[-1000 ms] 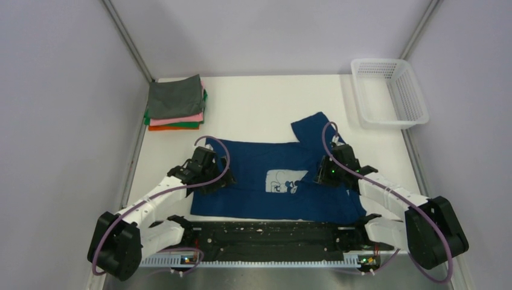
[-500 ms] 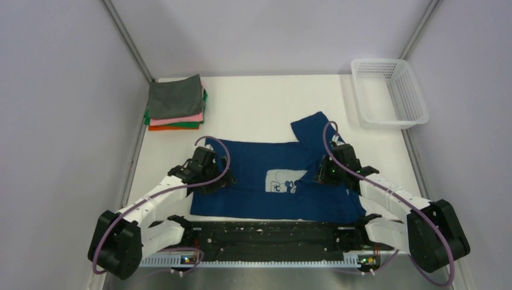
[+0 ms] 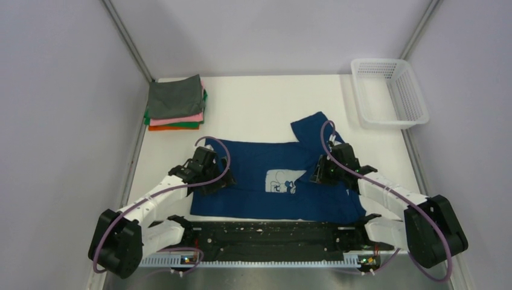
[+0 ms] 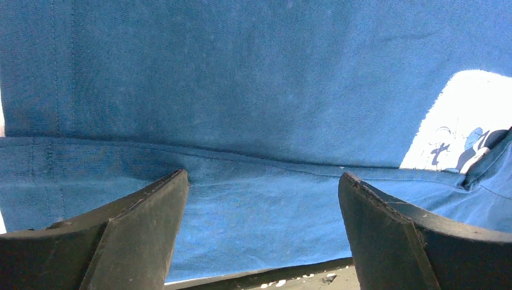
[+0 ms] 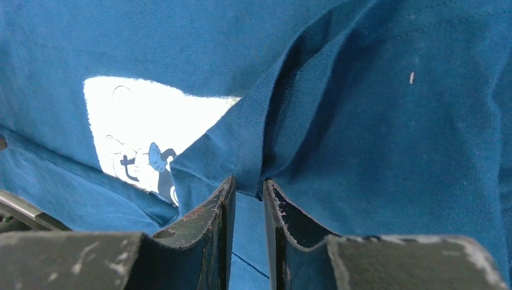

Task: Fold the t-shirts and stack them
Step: Fold the flattened tshirt in 1/3 of the way

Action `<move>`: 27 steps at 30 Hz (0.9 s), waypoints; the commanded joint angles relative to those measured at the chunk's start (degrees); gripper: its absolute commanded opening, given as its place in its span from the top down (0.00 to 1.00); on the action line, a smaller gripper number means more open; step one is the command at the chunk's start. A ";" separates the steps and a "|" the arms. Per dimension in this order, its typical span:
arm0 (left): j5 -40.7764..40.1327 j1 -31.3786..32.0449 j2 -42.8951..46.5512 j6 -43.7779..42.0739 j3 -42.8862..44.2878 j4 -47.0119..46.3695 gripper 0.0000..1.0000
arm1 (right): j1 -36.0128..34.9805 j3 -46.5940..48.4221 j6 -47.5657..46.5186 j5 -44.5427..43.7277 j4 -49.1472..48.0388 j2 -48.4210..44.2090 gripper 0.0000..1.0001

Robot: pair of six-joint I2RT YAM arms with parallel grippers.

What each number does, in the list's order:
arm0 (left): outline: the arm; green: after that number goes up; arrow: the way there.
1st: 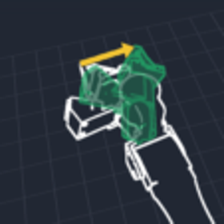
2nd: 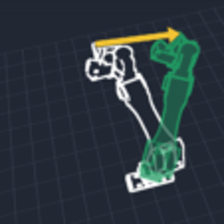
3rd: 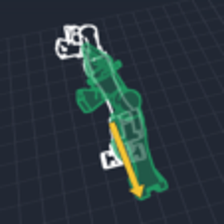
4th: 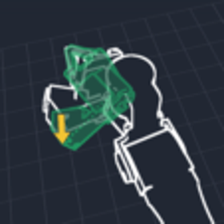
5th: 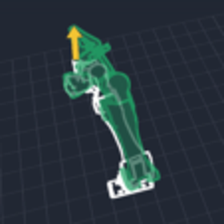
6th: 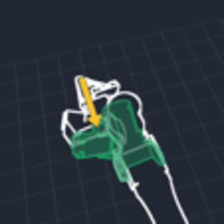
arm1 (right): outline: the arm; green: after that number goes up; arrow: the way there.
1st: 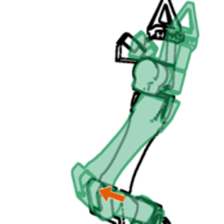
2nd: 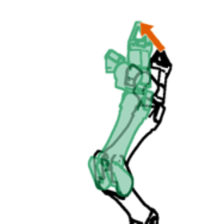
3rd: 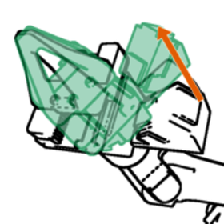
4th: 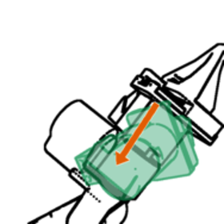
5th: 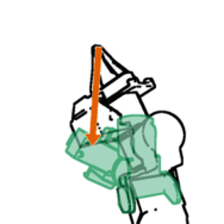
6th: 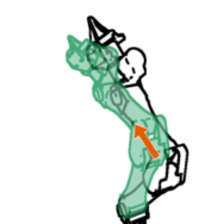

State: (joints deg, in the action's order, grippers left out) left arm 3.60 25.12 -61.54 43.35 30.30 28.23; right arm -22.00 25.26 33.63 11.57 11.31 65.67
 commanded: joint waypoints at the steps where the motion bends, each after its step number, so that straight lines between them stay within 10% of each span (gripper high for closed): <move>1: -0.12 0.13 -0.18 0.17 0.52 -0.88 0.01 | 0.04 2.01 1.16 1.23 -6.06 0.62 0.77; 27: -4.04 0.18 -0.74 -0.56 6.58 2.97 0.01 | 0.09 17.79 0.39 0.66 -14.48 15.87 0.71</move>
State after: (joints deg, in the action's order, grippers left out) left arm 2.66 25.12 -62.28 43.33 31.66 29.95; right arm -21.98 37.34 37.04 13.67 -3.31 80.77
